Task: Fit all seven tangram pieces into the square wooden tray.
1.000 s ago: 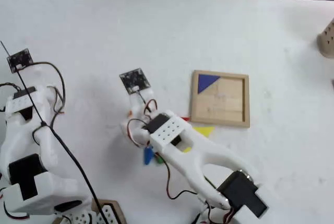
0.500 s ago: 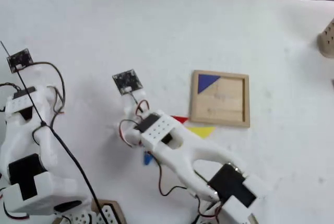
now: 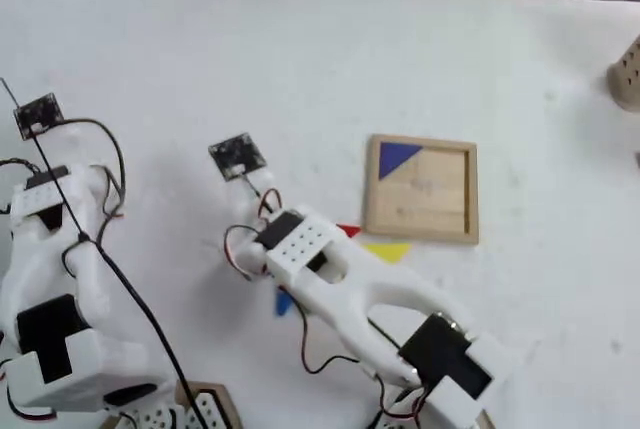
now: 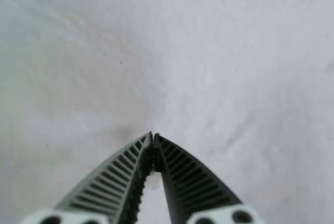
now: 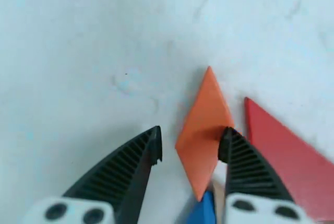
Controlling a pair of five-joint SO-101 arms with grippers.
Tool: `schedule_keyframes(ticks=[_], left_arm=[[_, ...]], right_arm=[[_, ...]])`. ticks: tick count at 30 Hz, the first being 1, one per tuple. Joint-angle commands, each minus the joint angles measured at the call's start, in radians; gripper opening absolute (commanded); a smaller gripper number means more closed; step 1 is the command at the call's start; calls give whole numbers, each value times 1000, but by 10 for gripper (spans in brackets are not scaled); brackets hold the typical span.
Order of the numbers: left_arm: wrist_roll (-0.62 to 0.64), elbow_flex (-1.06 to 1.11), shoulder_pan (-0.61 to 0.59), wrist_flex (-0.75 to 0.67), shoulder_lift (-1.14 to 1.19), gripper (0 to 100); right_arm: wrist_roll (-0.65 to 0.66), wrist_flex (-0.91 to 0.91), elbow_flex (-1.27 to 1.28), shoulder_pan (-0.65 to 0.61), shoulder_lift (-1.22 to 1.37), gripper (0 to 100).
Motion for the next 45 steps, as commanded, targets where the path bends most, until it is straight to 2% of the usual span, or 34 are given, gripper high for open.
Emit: schedule_keyframes(ticks=[1,8,25,31,38,45], left_arm=[[3,-40,-2,-2,-4,24],[3,-40,-2,-2,-4,24],[3,-40,-2,-2,-4,24],[3,-38,-2,2,-4,24],[3,-38,-4,3,-4,24],[3,-38,-5,5,-4,24]], right_arm=[[25,-10,-2,-12,-53,168],[20,-18,-11,-12,8,245],[18,-10,-87,18,105,240],[26,-18,-91,44,108,139],[31,-18,-91,44,110,180],[198,-13,-91,41,111,166]])
